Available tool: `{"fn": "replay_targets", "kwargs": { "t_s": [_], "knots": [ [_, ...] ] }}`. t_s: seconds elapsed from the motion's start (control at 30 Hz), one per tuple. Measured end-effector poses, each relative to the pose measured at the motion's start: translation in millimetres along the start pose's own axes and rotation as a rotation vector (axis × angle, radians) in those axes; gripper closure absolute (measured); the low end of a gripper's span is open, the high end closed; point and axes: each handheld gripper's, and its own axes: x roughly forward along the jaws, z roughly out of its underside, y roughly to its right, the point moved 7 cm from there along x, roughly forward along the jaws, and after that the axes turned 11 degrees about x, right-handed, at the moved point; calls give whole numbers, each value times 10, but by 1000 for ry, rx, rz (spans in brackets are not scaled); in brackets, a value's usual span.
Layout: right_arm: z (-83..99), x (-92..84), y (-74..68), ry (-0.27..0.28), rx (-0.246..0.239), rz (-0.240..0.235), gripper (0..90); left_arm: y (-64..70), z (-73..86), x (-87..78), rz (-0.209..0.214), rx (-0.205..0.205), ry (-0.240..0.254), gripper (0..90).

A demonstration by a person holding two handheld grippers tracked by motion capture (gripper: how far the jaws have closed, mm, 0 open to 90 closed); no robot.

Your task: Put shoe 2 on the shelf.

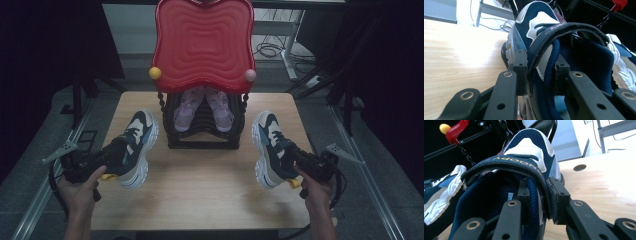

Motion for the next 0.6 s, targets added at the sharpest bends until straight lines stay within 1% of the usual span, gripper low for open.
{"fn": "replay_targets", "kwargs": {
  "t_s": [0.13,0.3,0.37,0.43,0.6],
  "knots": [
    [-67,24,-37,13,-2,-8,727,-17,-44,10,0,-3,6,710],
    [-166,50,-86,23,-12,-9,727,-23,-120,-21,0,-1,25,710],
    [-218,53,-108,33,-18,-15,728,-27,-167,-36,-1,-1,35,709],
    [-270,56,-140,40,-12,-25,727,-31,-209,-46,1,1,43,709],
    [-404,75,-207,52,-30,-31,727,-44,-346,-56,10,-1,65,710]
  ]
}}
